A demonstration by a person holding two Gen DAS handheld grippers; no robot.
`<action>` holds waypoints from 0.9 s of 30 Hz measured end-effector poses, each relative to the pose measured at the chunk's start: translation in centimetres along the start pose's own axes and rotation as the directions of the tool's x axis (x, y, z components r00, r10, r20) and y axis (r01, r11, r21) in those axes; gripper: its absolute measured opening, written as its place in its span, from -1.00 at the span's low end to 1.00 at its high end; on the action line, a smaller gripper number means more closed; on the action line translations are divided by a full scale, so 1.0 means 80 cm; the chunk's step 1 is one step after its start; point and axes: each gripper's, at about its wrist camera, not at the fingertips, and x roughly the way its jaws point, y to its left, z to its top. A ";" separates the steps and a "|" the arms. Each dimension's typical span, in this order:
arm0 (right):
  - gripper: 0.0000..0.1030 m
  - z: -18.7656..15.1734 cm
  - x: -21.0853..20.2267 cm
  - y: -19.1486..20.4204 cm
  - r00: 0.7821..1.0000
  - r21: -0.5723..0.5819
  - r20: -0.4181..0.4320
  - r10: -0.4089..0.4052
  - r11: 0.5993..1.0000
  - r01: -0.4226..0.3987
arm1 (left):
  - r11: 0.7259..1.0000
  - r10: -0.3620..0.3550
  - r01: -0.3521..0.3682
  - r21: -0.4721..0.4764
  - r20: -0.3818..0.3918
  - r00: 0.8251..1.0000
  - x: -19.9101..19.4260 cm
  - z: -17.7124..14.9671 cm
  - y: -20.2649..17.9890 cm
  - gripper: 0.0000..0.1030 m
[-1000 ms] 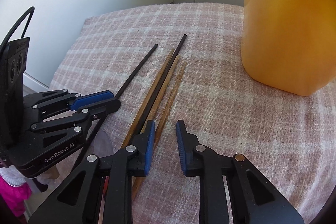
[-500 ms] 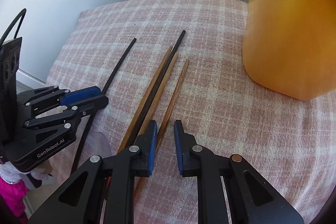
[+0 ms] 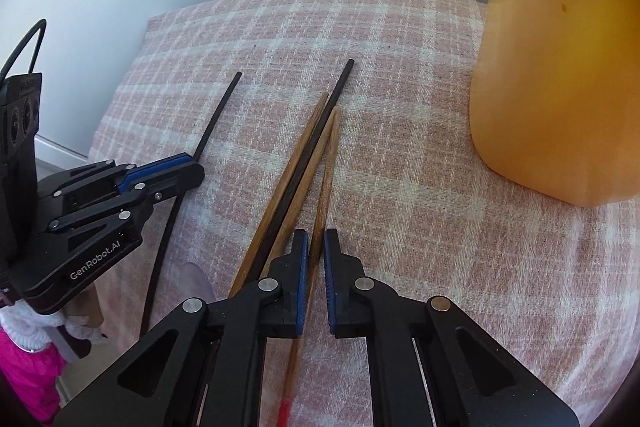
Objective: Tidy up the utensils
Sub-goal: 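Close left gripper on a black chopstick while right gripper grasps a red-tipped wooden chopstick, then lift the black chopstick upright with left gripper while right gripper lifts the wooden chopstick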
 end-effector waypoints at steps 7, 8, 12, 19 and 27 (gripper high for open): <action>-0.91 -0.006 -0.020 0.005 0.998 -0.015 0.066 0.014 1.000 -0.013 | 1.000 -0.010 0.012 -0.016 0.109 0.994 -0.063 -0.010 0.018 -0.90; -0.91 -0.006 -0.025 0.005 0.997 -0.016 0.079 0.019 1.000 -0.018 | 1.000 -0.012 0.014 -0.017 0.121 0.993 -0.067 -0.005 0.019 -0.90; -0.91 -0.014 -0.045 0.002 0.990 -0.027 0.137 0.040 0.999 -0.036 | 0.999 -0.026 0.031 -0.025 0.177 0.984 -0.095 -0.015 0.019 -0.91; -0.91 -0.041 -0.090 0.010 0.961 -0.069 0.275 0.034 0.998 -0.015 | 0.998 -0.046 0.059 -0.033 0.299 0.953 -0.149 -0.044 -0.004 -0.91; -0.91 -0.050 -0.104 0.011 0.951 -0.097 0.308 0.011 0.995 0.019 | 0.999 0.034 -0.033 -0.006 0.057 0.998 -0.071 -0.034 -0.016 -0.87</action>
